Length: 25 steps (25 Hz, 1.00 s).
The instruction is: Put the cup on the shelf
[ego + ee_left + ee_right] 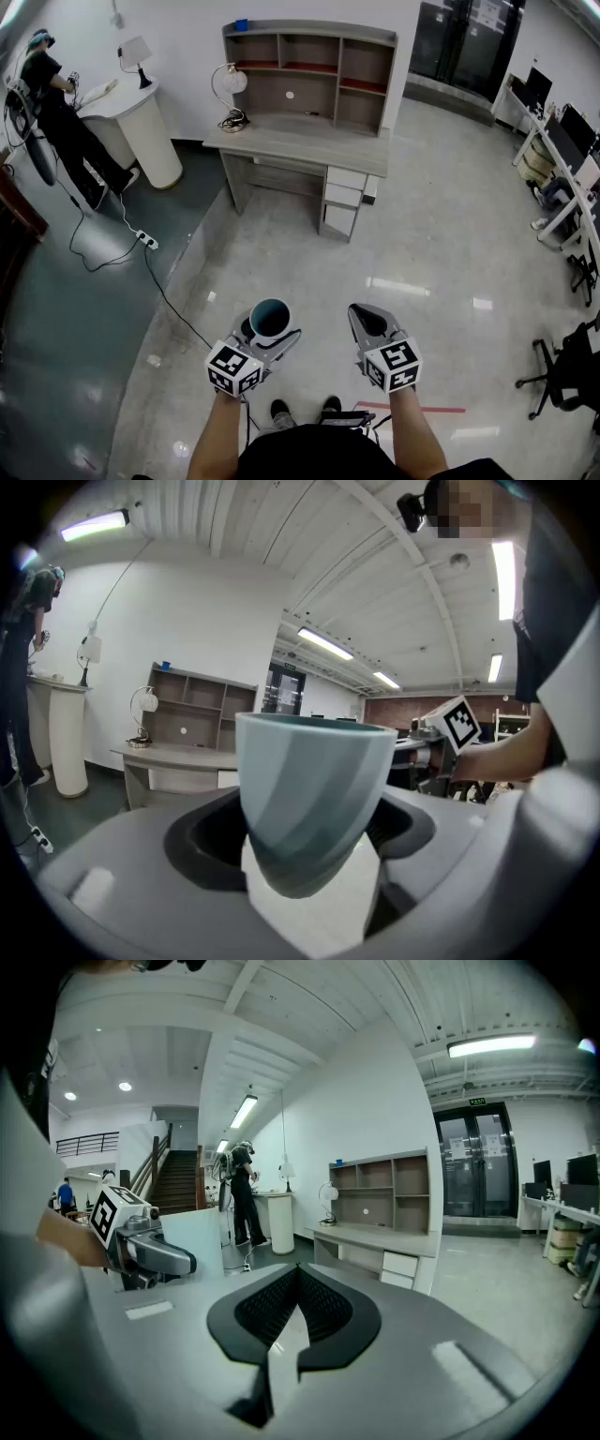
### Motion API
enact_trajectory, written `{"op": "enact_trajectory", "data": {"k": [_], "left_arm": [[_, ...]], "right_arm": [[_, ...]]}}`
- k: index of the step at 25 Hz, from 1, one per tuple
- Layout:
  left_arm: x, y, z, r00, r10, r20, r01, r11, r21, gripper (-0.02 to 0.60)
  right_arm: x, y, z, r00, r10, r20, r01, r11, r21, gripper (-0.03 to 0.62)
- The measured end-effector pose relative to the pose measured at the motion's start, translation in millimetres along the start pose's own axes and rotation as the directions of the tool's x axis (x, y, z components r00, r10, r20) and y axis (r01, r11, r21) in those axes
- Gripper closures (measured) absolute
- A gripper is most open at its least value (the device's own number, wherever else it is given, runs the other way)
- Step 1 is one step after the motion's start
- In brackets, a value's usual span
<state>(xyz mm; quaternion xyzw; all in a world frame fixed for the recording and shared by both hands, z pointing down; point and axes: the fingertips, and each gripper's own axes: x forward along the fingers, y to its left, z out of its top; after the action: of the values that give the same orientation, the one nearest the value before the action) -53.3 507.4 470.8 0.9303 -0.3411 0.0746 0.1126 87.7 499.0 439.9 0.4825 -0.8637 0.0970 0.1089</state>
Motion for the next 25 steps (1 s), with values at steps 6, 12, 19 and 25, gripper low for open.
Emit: {"op": "enact_trajectory", "data": {"k": [6,12,19,25], "left_arm": [[0,-1,4,1.000,0.003,-0.003,-0.003,1.000,0.013,0.219],[-4,2,3,1.000,0.007,-0.005,-0.007,1.000,0.008,0.219],[-7,1,8,1.000,0.006,0.009,-0.006,1.000,0.009,0.219],[-2,0,11,1.000,-0.004,0.015,0.004,1.000,0.019,0.218]], "right_arm": [[-3,0,5,1.000,0.003,0.006,-0.003,1.000,-0.003,0.582],[-4,3,7,1.000,0.000,0.004,0.000,1.000,-0.010,0.582],[-8,3,13,0.999,-0.009,0.038,0.008,1.000,0.019,0.582],[-7,3,11,1.000,-0.009,0.019,0.009,1.000,0.000,0.582]]}}
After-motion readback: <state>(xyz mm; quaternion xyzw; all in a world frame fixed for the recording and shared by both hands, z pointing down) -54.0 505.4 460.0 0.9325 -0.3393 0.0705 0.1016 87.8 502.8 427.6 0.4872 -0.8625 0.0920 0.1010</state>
